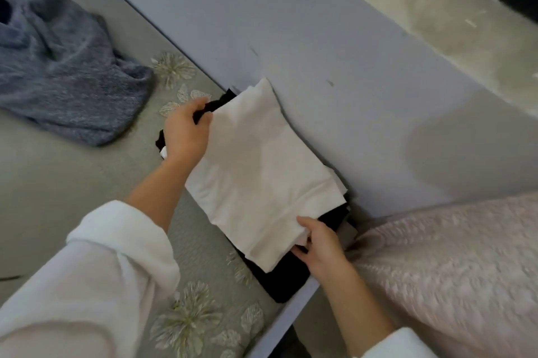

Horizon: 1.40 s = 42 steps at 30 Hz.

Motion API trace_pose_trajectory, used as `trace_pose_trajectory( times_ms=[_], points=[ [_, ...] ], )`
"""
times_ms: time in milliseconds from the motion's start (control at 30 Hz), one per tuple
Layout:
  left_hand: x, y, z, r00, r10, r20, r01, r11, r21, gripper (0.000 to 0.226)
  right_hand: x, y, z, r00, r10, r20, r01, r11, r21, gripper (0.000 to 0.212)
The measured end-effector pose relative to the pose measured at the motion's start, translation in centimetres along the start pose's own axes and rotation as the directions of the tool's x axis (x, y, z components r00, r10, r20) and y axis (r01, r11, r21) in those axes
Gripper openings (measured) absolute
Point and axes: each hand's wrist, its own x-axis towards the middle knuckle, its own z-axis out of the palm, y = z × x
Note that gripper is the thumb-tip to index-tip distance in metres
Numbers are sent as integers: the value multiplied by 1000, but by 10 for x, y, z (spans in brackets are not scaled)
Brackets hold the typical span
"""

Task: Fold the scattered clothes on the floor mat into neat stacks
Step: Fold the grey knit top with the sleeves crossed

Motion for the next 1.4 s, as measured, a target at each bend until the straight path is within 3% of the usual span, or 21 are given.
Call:
trace_pose_trajectory(
  times_ms=[67, 133, 200, 233, 267, 333, 433, 533, 633, 733, 867, 1067, 1200, 1400],
  points=[
    [-12, -20, 15, 995, 28, 94, -43, 985, 165, 44, 6, 4, 5, 976, -111, -187, 59, 962, -266, 40],
    [-35, -43, 28, 979, 16, 201, -90, 929, 360, 51, 12, 8, 7, 871, -413, -266, 159, 749, -643, 68],
    [-55, -66, 36, 957, -24, 289, -118, 879, 462, 58, 17, 10, 11, 758, -651, -45, 281, 389, -877, 81],
    [-62, -76, 39, 941, -65, 331, -114, 863, 493, 62, 20, 11, 14, 745, -659, 103, 332, 232, -914, 84],
    [-68, -85, 41, 921, -115, 372, -101, 851, 515, 66, 25, 13, 16, 761, -607, 228, 370, 118, -921, 86],
    [-75, -100, 43, 881, -187, 435, -82, 845, 528, 73, 36, 20, 18, 822, -444, 356, 395, -6, -919, 87],
    [-84, -111, 42, 863, -170, 475, -117, 849, 515, 79, 48, 29, 13, 885, -294, 360, 365, -41, -930, 87],
    [-95, -114, 37, 851, -160, 500, -130, 858, 496, 79, 51, 32, 17, 888, -319, 331, 326, -73, -943, 84],
    [-115, -117, 25, 851, -169, 498, -52, 915, 400, 76, 45, 33, 36, 812, -468, 349, 314, -154, -937, 73],
    [-137, -130, 4, 891, -222, 397, 122, 957, 263, 68, 35, 37, 66, 706, -537, 462, 403, -231, -885, 67],
    [-160, -163, -38, 888, -379, 261, 319, 916, 243, 61, 26, 54, 124, 636, -413, 652, 537, -371, -758, 60],
    [-153, -243, -116, 850, -521, 80, 493, 839, 229, 55, 34, 93, 218, 643, -128, 755, 602, -525, -601, 58],
    [-133, -299, -150, 803, -596, -9, 580, 779, 238, 56, 60, 102, 280, 626, -70, 777, 568, -642, -515, 60],
    [-97, -366, -162, 821, -563, -99, 560, 756, 339, 59, 111, 92, 378, 532, -67, 844, 504, -776, -379, 60]
  ],
)
